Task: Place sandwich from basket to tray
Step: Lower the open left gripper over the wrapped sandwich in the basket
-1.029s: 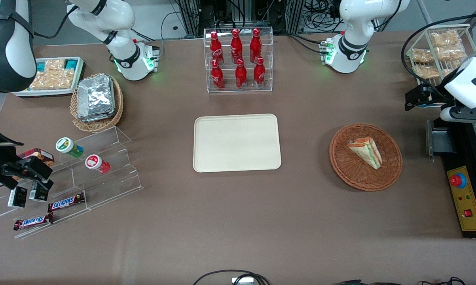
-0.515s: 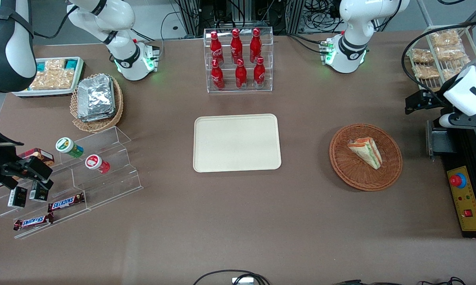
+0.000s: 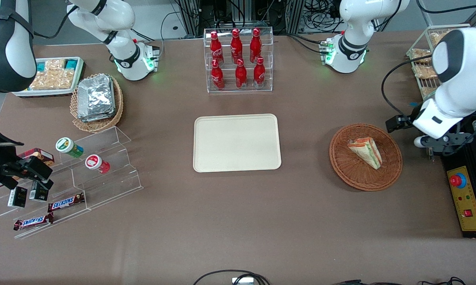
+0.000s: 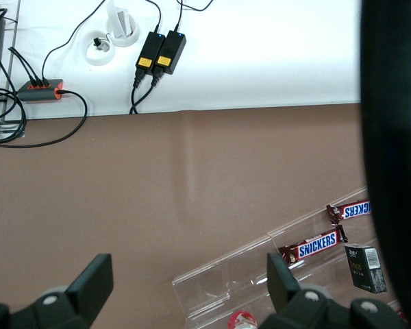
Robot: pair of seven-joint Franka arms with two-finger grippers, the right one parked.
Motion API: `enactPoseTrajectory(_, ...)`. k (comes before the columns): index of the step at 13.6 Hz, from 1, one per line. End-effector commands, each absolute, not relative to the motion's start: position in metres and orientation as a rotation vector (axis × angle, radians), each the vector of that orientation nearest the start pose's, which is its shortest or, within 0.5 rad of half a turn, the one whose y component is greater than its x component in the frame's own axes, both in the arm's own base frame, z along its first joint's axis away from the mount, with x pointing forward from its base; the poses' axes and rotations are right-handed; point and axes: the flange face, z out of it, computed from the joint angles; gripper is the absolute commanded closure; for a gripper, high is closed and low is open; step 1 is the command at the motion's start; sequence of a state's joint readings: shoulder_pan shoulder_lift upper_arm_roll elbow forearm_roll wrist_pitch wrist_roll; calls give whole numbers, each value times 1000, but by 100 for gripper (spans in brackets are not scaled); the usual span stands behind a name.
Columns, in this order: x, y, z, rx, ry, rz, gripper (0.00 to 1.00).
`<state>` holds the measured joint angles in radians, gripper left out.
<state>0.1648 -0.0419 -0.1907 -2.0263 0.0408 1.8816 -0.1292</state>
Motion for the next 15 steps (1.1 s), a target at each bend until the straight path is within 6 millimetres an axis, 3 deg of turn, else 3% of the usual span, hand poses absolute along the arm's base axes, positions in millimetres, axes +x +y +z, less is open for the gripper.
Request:
enactPoseTrajectory(1,508,-8,423,-3057,-273,71,0)
enactPoseTrajectory(6,511,-8,364,-3023,-601,71,0)
enactPoseTrajectory(15,503,-10,287,-2992,-886,13,0)
